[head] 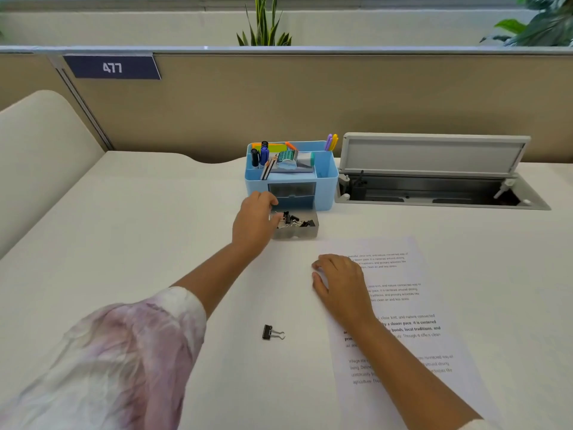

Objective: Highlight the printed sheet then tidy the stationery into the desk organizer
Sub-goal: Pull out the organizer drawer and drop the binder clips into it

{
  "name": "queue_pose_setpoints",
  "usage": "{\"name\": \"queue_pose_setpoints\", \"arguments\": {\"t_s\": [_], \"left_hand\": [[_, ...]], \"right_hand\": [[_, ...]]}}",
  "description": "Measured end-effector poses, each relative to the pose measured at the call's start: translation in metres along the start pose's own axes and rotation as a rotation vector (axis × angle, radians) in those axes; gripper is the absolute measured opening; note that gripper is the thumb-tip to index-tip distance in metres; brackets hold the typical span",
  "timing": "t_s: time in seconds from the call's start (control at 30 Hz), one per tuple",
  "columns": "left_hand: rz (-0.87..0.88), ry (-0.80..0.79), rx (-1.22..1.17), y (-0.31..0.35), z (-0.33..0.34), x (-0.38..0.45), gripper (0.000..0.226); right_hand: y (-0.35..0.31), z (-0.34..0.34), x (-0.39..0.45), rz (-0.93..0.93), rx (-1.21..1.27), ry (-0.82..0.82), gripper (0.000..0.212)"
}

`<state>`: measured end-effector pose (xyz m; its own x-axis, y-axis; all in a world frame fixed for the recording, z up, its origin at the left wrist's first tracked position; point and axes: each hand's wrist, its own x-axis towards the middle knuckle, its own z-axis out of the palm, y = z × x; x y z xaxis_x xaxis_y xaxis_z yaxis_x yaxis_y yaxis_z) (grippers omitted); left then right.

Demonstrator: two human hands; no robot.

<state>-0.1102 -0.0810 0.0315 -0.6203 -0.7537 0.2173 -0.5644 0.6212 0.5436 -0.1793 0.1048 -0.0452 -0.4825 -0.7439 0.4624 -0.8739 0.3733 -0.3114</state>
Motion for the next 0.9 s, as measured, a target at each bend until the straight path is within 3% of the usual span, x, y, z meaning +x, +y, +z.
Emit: {"name": "queue_pose_setpoints", "arguments": {"t_s": [0.07,0.17,0.27,0.33,0.43,0.63,0.73,0.9], "left_hand": [[0.071,-0.054,-0.049,0.001,-0.008,-0.015,0.019],[0.205,-0.375,-0.11,-0.007,-0.024,-0.05,0.02],[0.177,-0.692,-0.205,-0.032,-0.034,-0.094,0.032],[0.19,-0.748,-0.209,-0.051,-0.034,-0.122,0.04],[0.333,-0.608,-0.026,-0.072,-0.027,-0.157,0.055],[0.357,-0.232,-0.024,-0.069,-0.016,-0.187,0.011],[0.332,-0.189,-0.013,-0.062,-0.015,-0.181,0.009],[0.211,-0.26,-0.097,-0.045,-0.018,-0.179,0.018]], "right_hand": [[0.0,0.0,0.0,-0.001,-0.007,0.005,0.024],[0.001,0.001,0.0,0.003,0.002,-0.009,0.025],[0.0,0.0,0.0,0.003,0.002,-0.008,0.025],[-0.001,-0.001,0.0,-0.001,0.002,-0.017,0.025],[-0.002,-0.002,0.0,0.001,0.003,-0.017,0.026],[-0.002,-0.002,-0.001,-0.001,-0.003,-0.013,0.025],[-0.002,-0.002,-0.001,0.004,0.001,-0.007,0.026],[-0.001,-0.001,0.0,0.014,0.006,-0.013,0.024]]}}
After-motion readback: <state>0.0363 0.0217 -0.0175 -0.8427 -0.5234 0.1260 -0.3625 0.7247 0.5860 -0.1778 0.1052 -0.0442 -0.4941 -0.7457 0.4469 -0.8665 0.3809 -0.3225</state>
